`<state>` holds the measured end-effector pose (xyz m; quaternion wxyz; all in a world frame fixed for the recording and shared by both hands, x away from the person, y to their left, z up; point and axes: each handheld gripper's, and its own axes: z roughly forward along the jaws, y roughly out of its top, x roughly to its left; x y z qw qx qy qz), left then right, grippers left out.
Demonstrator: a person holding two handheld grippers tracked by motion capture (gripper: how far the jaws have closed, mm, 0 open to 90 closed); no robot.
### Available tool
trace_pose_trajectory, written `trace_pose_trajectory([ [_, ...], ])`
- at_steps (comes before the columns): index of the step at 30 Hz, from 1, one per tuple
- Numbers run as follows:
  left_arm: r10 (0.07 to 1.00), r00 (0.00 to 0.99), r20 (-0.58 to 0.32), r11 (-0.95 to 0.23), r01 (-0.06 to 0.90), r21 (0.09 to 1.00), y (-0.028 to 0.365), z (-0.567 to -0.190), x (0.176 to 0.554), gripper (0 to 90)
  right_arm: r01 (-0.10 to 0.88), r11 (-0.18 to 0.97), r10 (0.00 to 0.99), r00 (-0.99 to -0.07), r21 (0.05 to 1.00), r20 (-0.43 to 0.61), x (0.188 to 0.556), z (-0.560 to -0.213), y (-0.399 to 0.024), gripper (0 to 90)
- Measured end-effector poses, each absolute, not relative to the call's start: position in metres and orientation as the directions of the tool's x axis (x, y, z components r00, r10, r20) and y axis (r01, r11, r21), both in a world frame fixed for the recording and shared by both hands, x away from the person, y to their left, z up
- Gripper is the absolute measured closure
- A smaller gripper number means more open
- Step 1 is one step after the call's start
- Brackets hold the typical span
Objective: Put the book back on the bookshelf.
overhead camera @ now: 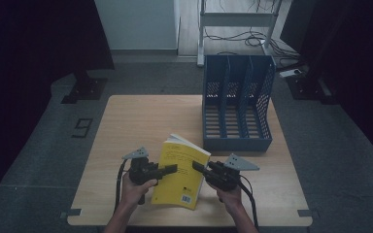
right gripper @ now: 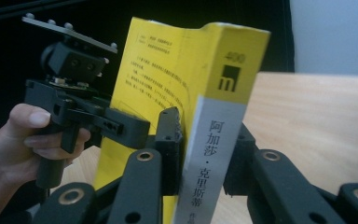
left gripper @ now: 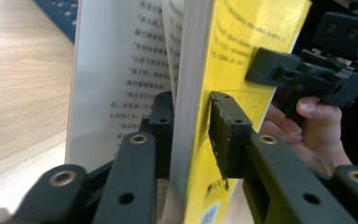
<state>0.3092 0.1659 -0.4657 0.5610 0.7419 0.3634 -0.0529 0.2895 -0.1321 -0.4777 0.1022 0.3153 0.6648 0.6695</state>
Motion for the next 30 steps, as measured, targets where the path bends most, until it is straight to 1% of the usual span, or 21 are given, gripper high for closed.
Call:
trace_pose_trajectory([
  [1, 0.480, 0.730, -0.486, -0.106, 0.599, 0.794, 0.166, -0.466, 0.309, 68.4, 0.282, -0.095, 0.556, -0.780, 0.955, 0.286, 0.290, -0.478, -0.132, 72.2],
  [2, 0.480, 0.736, -0.478, -0.108, 0.590, 0.800, 0.165, -0.465, 0.309, 67.4, 0.260, -0.079, 0.560, -0.787, 0.962, 0.258, 0.287, -0.473, -0.134, 72.9],
  [4, 0.482, 0.737, -0.474, -0.108, 0.587, 0.803, 0.164, -0.465, 0.308, 66.1, 0.246, -0.070, 0.562, -0.791, 0.967, 0.242, 0.286, -0.471, -0.135, 73.1],
  [12, 0.489, 0.738, -0.465, -0.103, 0.579, 0.809, 0.165, -0.465, 0.308, 64.8, 0.242, -0.066, 0.555, -0.797, 0.968, 0.237, 0.287, -0.471, -0.136, 73.0],
  [21, 0.477, 0.743, -0.470, -0.107, 0.580, 0.808, 0.166, -0.464, 0.308, 71.2, 0.244, -0.073, 0.556, -0.795, 0.967, 0.242, 0.288, -0.472, -0.138, 72.8],
  [28, 0.475, 0.745, -0.469, -0.106, 0.578, 0.809, 0.166, -0.463, 0.308, 71.3, 0.229, -0.053, 0.569, -0.793, 0.972, 0.218, 0.286, -0.470, -0.136, 72.8],
  [30, 0.470, 0.747, -0.471, -0.104, 0.576, 0.811, 0.166, -0.463, 0.307, 70.8, 0.208, -0.041, 0.577, -0.793, 0.977, 0.193, 0.284, -0.467, -0.136, 73.1],
])
